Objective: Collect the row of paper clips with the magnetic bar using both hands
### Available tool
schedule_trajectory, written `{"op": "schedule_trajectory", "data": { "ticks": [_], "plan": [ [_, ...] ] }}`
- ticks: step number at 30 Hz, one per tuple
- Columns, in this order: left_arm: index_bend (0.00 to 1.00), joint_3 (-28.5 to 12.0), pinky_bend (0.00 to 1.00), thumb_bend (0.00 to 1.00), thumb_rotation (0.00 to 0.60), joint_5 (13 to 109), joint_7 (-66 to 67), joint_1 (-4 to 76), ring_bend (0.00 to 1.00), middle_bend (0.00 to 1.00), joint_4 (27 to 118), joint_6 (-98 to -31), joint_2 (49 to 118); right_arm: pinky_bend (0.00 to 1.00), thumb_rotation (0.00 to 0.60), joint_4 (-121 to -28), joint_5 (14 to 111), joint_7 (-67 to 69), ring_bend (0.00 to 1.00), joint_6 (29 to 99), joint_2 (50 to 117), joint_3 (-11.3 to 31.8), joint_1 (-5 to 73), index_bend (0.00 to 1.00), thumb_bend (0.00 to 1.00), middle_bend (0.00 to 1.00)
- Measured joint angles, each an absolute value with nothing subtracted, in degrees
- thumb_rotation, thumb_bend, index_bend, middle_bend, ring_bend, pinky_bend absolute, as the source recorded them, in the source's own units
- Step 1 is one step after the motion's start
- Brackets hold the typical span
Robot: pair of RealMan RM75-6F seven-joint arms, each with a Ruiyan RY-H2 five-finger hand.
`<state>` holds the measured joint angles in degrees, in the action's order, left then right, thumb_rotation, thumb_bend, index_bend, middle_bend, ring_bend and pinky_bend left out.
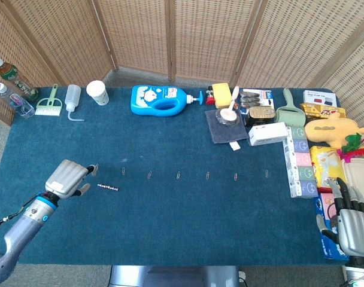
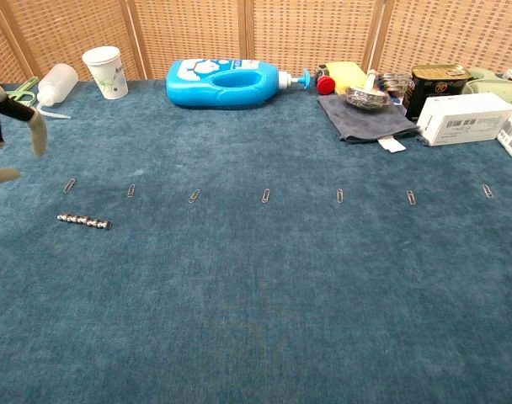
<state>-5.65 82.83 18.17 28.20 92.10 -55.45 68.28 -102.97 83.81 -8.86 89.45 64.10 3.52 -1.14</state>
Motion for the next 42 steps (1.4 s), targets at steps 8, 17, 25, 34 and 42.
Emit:
{"op": "schedule_trajectory", "data": {
  "ticks": [8, 17, 25, 34, 42],
  "plan": [
    [0.43, -4.8, 1.00, 0.32, 0.600, 80.9, 17.6, 28.9, 1.00, 1.00, 88.4, -55.0, 72.0, 0.07, 0.600, -103.0, 83.2, -9.1, 0.00, 89.0, 64.1, 3.8, -1.0, 0.01, 0.39, 0.04],
    [0.43, -4.0, 1.00, 0.32, 0.600, 78.9, 16.2, 29.4, 1.00, 1.00, 83.9, -54.6, 76.3, 0.08, 0.600, -102.5, 82.2, -9.0, 0.00, 88.2, 64.4, 3.9, -0.8, 0.01, 0.39, 0.04],
    [0.45, -3.6, 1.00, 0.32, 0.600, 78.5, 15.8, 30.6, 1.00, 1.00, 79.2, -53.9, 80.4, 0.09, 0.600, -102.1, 81.6, -8.4, 0.00, 88.6, 64.3, 4.0, -1.2, 0.01, 0.39, 0.05],
    [0.47, -2.9, 1.00, 0.32, 0.600, 78.2, 15.7, 31.3, 1.00, 1.00, 76.2, -53.7, 83.3, 0.09, 0.600, -101.8, 81.3, -8.0, 0.00, 89.1, 64.2, 4.0, -1.7, 0.01, 0.39, 0.05],
    [0.47, -2.5, 1.00, 0.32, 0.600, 77.2, 15.5, 31.4, 1.00, 1.00, 74.8, -53.5, 84.8, 0.09, 0.600, -101.6, 81.0, -7.7, 0.00, 89.0, 64.2, 4.0, -2.0, 0.01, 0.39, 0.05]
  ]
}}
